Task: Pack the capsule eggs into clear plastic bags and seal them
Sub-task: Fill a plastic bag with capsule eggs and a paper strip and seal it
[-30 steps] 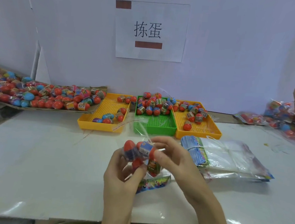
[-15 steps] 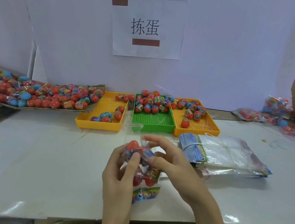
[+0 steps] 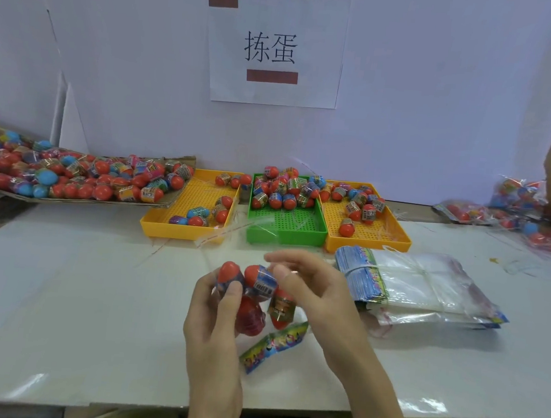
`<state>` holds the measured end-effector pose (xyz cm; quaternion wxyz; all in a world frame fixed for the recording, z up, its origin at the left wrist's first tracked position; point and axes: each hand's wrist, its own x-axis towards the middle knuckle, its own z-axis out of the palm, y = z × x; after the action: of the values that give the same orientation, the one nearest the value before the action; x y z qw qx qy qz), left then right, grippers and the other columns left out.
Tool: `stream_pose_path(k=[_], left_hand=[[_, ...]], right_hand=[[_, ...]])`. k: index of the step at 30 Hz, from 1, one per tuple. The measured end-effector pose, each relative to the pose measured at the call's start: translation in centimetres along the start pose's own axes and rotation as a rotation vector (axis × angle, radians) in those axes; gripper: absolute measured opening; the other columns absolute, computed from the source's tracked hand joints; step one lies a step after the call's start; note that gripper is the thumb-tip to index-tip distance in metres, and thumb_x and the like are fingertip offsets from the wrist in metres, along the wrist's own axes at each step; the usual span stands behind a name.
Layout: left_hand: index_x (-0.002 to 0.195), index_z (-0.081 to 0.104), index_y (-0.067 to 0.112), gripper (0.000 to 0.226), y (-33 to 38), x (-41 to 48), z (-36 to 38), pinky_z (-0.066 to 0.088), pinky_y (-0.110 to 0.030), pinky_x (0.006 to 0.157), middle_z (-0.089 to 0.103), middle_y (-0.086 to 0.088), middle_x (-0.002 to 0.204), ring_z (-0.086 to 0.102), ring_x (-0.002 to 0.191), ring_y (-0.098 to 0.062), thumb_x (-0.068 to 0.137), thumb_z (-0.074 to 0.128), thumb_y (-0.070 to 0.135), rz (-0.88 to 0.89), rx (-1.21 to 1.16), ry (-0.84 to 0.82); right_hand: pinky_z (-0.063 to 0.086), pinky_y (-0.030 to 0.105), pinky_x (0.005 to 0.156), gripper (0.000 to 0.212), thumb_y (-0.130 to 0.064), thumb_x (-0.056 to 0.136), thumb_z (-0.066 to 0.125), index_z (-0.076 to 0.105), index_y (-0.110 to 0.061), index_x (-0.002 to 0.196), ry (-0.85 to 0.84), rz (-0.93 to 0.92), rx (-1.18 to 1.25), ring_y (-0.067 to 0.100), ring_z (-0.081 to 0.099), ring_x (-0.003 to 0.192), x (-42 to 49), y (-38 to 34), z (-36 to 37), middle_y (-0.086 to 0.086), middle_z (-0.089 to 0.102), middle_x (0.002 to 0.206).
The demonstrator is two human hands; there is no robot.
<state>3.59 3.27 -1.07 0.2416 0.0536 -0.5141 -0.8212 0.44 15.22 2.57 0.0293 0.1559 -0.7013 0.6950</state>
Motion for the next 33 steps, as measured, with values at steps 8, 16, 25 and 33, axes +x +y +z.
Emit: stream_pose_path(k=[8,16,25,33], left_hand=[[0.105,0.07,0.021,0.032,0.3,0.4,-0.1,0.057,-0.02,0.064,0.077,-0.003,0.099,0.073,0.087,-0.012,0.079,0.067,0.04,-0.025,-0.152,0.127],[0.114,0.063,0.008,0.039,0.0,0.4,-0.2,0.058,-0.023,0.072,0.076,-0.011,0.107,0.073,0.098,-0.023,0.077,0.071,0.018,0.022,-0.09,0.015],[0.096,0.075,0.024,0.022,0.1,0.2,-0.2,0.056,-0.02,0.065,0.076,-0.006,0.098,0.073,0.087,-0.018,0.074,0.073,0.022,0.035,-0.071,0.013],[0.09,0.076,0.035,0.015,0.7,0.2,0.2,0.055,-0.017,0.07,0.076,0.004,0.095,0.071,0.09,-0.009,0.077,0.07,0.037,0.029,-0.085,0.109]], right_hand=[[0.049,0.02,0.073,0.036,-0.029,0.084,0.07,0.064,-0.024,0.119,-0.203,0.152,0.071,0.01,0.067,0.088,-0.2,0.4,-1.3,-0.004,0.065,0.109],[0.05,0.025,0.076,0.008,-0.003,0.091,0.07,0.068,-0.011,0.094,-0.173,0.076,0.045,0.017,0.065,0.081,0.0,0.7,-1.3,0.0,0.071,0.093],[0.055,0.04,0.078,0.032,-0.018,0.078,0.08,0.067,-0.031,0.104,-0.215,0.063,-0.096,0.027,0.067,0.091,-0.2,0.9,-0.9,-0.005,0.068,0.11],[0.047,0.015,0.065,0.041,-0.003,0.077,0.068,0.07,-0.032,0.107,-0.133,-0.014,-0.163,0.006,0.06,0.078,0.0,1.1,-0.3,-0.011,0.069,0.104]])
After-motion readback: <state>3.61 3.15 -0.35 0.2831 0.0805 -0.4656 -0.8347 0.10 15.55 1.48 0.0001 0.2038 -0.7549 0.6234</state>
